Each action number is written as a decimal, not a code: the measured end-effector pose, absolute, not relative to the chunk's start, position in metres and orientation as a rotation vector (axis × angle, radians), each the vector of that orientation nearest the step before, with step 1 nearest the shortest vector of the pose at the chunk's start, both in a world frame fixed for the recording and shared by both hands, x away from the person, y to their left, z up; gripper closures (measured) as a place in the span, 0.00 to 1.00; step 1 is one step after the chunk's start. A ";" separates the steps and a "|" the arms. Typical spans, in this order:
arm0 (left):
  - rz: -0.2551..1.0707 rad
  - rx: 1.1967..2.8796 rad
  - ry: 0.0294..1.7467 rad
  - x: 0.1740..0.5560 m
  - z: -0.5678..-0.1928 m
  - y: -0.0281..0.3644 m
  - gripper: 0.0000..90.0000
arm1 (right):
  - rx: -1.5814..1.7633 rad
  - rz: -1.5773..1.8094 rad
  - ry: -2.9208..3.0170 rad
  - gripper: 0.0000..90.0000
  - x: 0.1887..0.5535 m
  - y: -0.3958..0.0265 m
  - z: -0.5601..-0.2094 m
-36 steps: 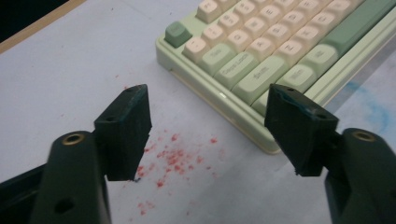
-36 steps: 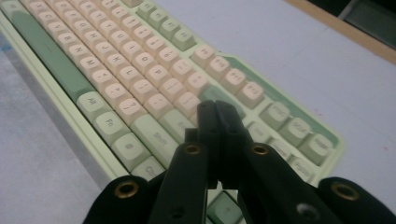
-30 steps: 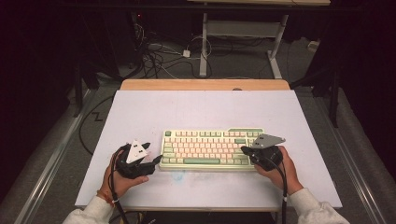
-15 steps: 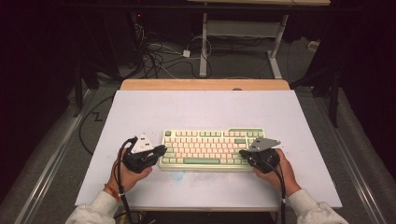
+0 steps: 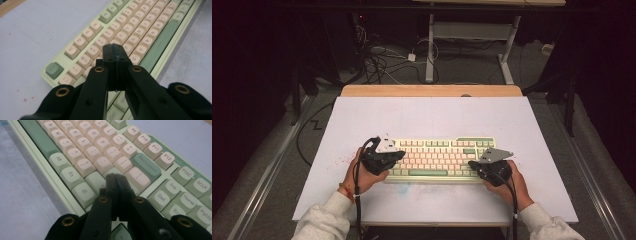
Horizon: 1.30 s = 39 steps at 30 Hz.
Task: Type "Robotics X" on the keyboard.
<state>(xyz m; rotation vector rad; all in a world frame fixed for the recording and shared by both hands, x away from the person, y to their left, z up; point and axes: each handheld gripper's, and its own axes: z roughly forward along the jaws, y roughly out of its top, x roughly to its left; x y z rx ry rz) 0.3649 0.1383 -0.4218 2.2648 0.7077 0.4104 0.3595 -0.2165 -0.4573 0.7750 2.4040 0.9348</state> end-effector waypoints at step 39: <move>0.379 2.413 0.697 0.404 -0.449 0.085 0.97 | 0.754 0.919 2.386 1.00 0.356 -0.215 -0.458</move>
